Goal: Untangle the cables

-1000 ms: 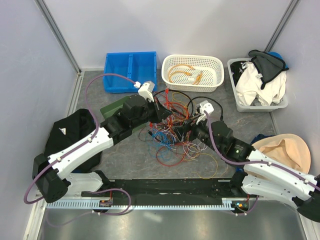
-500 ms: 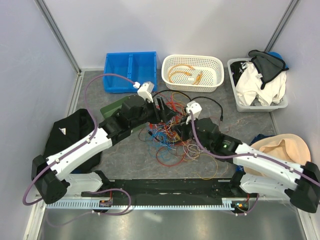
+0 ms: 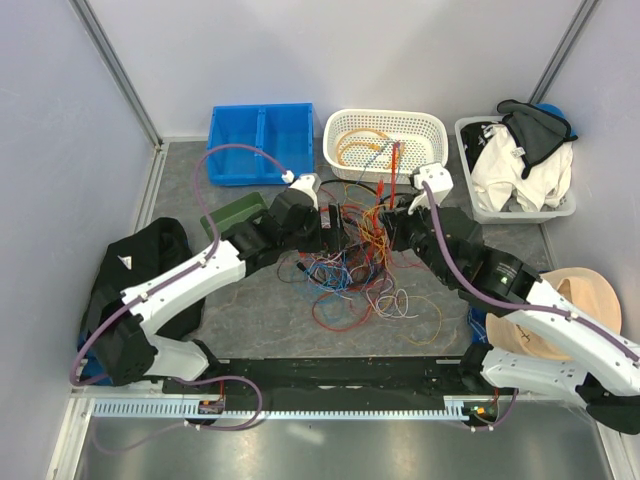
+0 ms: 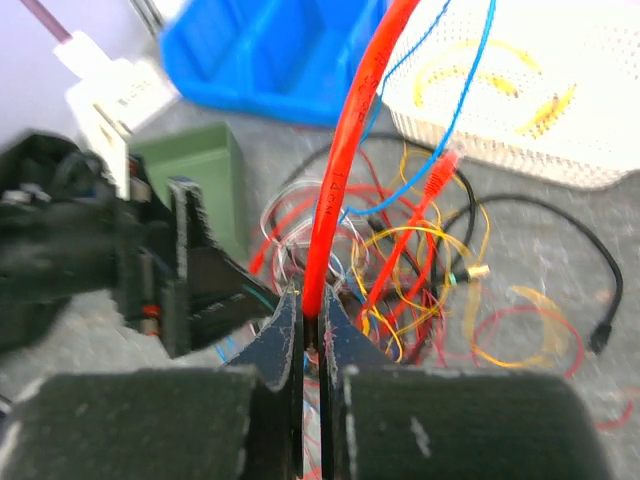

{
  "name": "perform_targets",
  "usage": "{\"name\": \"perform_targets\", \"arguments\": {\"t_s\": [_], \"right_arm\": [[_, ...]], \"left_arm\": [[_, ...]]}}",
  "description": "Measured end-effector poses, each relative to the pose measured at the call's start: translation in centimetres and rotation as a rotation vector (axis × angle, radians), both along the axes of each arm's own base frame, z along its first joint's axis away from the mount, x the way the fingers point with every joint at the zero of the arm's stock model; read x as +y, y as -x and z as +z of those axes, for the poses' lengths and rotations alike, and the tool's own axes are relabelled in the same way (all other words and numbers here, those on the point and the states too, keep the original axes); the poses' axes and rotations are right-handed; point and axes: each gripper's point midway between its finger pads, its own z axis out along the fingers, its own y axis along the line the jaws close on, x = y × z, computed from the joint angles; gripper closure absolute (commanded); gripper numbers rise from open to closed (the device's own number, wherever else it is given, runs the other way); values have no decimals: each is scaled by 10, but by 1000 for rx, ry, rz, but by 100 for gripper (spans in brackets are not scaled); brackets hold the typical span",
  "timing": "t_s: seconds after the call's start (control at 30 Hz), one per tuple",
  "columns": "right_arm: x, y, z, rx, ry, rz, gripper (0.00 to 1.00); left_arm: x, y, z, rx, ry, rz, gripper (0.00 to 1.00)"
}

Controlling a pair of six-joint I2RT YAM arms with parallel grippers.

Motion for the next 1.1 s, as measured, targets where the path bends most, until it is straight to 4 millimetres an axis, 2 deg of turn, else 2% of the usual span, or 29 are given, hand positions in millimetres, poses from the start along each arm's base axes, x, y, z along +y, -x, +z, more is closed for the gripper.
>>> {"name": "perform_targets", "arguments": {"t_s": [0.1, 0.17, 0.37, 0.47, 0.63, 0.77, 0.83, 1.0, 1.03, 1.1], "right_arm": [[2, 1, -17, 47, 50, 10, 100], [6, 3, -28, 83, 67, 24, 100], [13, 11, -40, 157, 46, 58, 100], [15, 14, -38, 184, 17, 67, 100], [21, 15, -27, 218, -59, 85, 100], [26, 16, -26, 252, -96, 103, 100], [29, 17, -28, 269, -109, 116, 100], [36, 21, -29, 302, -133, 148, 100], [37, 22, -29, 307, -137, 153, 100], [39, 24, -29, 313, -144, 164, 100]], "left_arm": [[8, 7, -6, -9, 7, 3, 0], [11, 12, 1, -48, 54, -5, 0], [5, 37, 62, -330, 373, -140, 0], [2, 55, 77, -482, 499, -225, 0], [-13, 73, 81, -645, 538, -338, 0], [-31, 93, 91, -779, 544, -427, 0], [-39, 96, 93, -836, 533, -447, 0], [-51, 85, 84, -892, 465, -445, 2], [-55, 81, 81, -896, 448, -444, 4], [-61, 74, 75, -899, 420, -436, 17]]}}
